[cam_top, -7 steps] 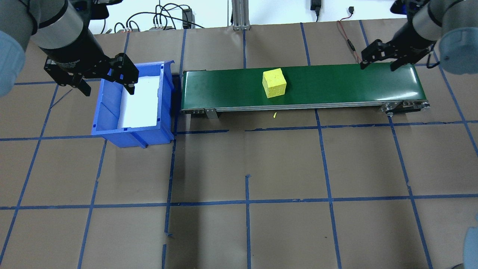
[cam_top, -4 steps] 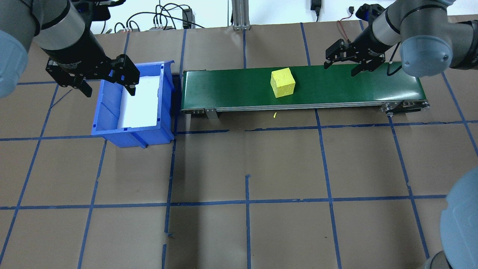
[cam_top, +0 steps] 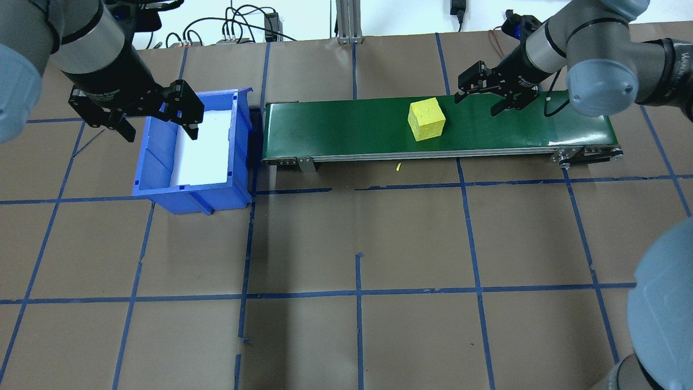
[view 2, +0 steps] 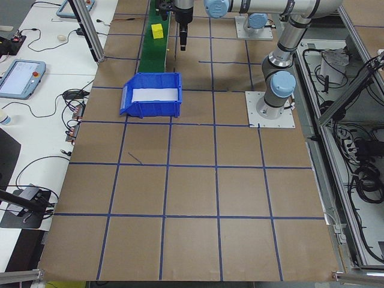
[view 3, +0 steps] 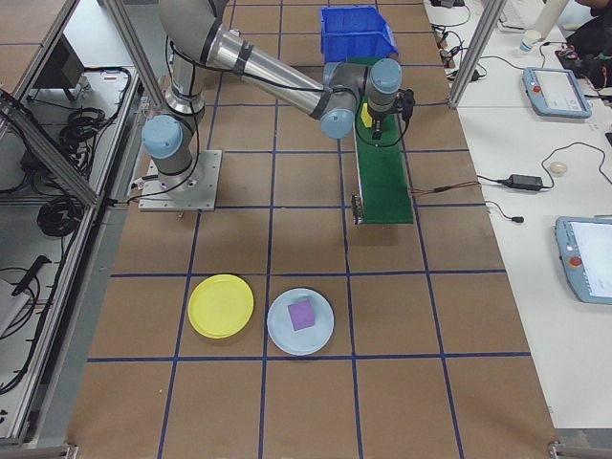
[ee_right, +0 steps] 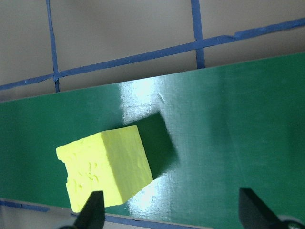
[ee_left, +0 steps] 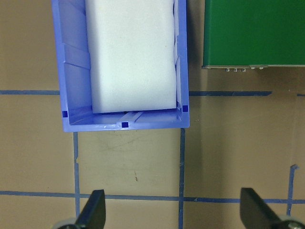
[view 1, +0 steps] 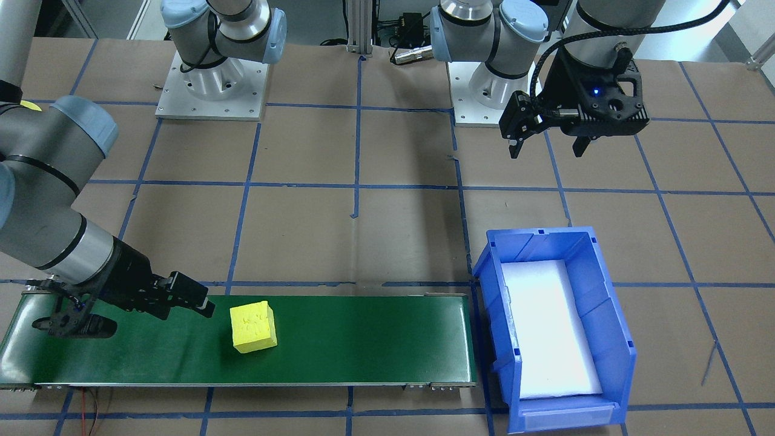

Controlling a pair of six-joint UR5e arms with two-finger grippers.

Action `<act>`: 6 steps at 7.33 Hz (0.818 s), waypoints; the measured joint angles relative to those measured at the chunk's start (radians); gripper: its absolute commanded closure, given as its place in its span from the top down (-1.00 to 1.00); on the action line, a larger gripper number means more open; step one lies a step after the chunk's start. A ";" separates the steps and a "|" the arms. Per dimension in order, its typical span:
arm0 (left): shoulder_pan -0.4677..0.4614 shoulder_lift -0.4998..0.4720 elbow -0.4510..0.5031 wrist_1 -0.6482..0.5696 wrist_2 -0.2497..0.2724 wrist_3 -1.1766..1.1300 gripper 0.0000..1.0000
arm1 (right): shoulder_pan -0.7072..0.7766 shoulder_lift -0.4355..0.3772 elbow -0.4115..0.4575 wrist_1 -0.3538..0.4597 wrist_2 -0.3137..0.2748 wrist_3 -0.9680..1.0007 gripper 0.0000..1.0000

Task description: Move block left to right into plate

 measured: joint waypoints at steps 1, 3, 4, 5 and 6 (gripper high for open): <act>0.001 -0.001 0.004 0.005 -0.001 0.001 1.00 | 0.013 0.003 0.006 0.005 -0.002 0.002 1.00; 0.003 -0.003 0.005 0.019 -0.002 0.001 1.00 | 0.024 0.009 0.013 0.009 -0.007 0.004 1.00; 0.003 -0.004 0.005 0.021 -0.002 -0.001 1.00 | 0.025 0.015 0.013 0.009 -0.009 0.004 1.00; 0.002 -0.004 0.006 0.021 0.000 -0.003 1.00 | 0.025 0.021 0.013 0.009 -0.009 0.004 1.00; 0.001 -0.004 0.007 0.021 0.002 -0.003 1.00 | 0.026 0.026 0.014 0.009 -0.010 0.004 0.98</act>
